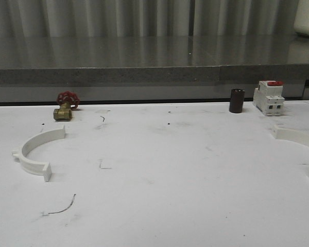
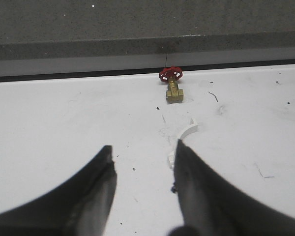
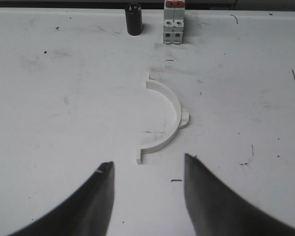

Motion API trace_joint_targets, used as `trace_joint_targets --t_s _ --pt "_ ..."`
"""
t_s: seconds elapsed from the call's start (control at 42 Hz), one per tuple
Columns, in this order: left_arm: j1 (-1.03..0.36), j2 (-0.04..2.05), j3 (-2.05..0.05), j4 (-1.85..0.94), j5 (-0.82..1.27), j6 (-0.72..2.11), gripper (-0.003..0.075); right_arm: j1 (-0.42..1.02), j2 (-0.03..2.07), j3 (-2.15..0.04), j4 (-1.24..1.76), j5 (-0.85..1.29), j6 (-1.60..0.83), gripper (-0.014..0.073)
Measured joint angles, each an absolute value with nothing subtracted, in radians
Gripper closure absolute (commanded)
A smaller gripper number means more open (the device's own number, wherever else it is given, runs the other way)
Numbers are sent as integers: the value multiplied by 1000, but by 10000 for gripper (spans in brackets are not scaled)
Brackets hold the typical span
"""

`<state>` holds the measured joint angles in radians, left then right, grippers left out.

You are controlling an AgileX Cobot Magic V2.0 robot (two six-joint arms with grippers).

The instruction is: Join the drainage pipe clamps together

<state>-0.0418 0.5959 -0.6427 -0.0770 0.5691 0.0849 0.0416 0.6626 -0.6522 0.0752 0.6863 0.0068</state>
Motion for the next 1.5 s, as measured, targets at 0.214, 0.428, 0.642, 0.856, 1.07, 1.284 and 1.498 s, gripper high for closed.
trace_joint_targets --t_s 0.214,0.428,0.642,0.856,1.07,1.284,1.498 --pt "-42 670 -649 -75 577 85 227 42 663 -652 75 685 7 116" --pt "-101 862 -743 -75 655 88 227 42 663 -652 75 685 7 116" --pt "-195 1116 -845 -75 680 90 227 42 663 -652 75 685 7 116" --pt "-206 1370 -960 -79 725 49 227 42 663 -652 75 685 7 116" --pt "-206 1578 -1055 -24 729 -66 227 42 663 -652 75 685 7 116" --pt "-206 1728 -1114 0 718 -141 227 42 663 -652 75 685 7 116" --pt "-206 1841 -1163 0 704 -158 227 42 663 -652 73 687 7 116"
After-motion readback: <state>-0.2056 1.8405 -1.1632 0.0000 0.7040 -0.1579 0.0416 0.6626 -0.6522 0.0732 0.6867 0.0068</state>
